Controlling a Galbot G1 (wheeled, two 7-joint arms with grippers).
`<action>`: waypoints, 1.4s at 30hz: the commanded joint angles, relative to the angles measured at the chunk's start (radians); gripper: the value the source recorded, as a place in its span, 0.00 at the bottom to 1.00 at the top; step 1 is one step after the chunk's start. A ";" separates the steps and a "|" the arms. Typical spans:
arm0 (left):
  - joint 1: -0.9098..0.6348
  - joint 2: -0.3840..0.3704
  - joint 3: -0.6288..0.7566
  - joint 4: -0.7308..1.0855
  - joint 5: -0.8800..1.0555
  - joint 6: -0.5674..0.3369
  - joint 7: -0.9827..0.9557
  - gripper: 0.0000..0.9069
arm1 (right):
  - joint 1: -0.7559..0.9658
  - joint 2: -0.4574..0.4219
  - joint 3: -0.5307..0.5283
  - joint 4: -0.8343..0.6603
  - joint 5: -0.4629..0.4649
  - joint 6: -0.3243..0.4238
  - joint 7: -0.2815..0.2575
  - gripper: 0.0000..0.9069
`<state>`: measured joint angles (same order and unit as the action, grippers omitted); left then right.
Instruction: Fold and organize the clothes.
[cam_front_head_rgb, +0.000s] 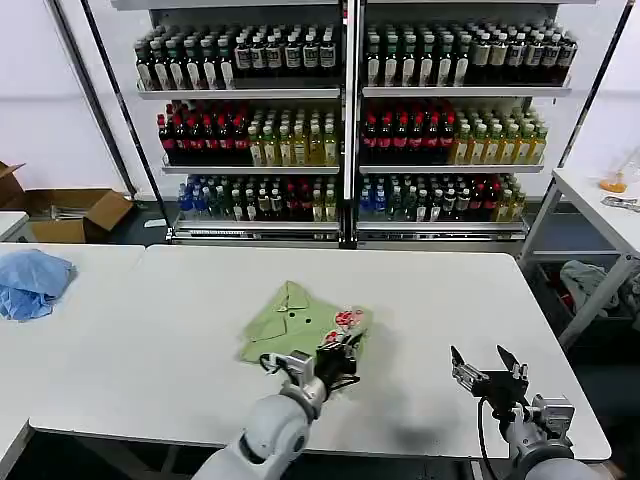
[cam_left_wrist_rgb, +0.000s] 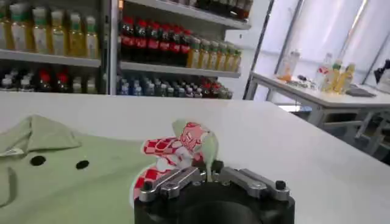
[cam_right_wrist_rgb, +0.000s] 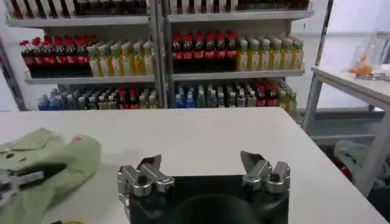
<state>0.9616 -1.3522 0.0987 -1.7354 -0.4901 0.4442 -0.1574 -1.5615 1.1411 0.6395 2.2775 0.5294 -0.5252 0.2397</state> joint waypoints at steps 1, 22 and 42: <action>-0.084 -0.135 0.118 0.119 0.061 -0.062 0.004 1.00 | -0.033 0.012 0.012 0.025 -0.003 0.001 -0.002 1.00; 0.275 0.070 -0.287 -0.281 -0.112 -0.135 0.016 1.00 | 0.130 0.131 -0.296 -0.152 0.029 0.137 0.099 1.00; 0.469 0.075 -0.466 -0.332 -0.072 -0.181 -0.002 1.00 | 0.371 0.364 -0.492 -0.461 0.074 0.201 0.314 0.01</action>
<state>1.3517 -1.2936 -0.2784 -2.0408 -0.5674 0.2786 -0.1525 -1.2740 1.4090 0.2317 1.9410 0.5861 -0.3610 0.4512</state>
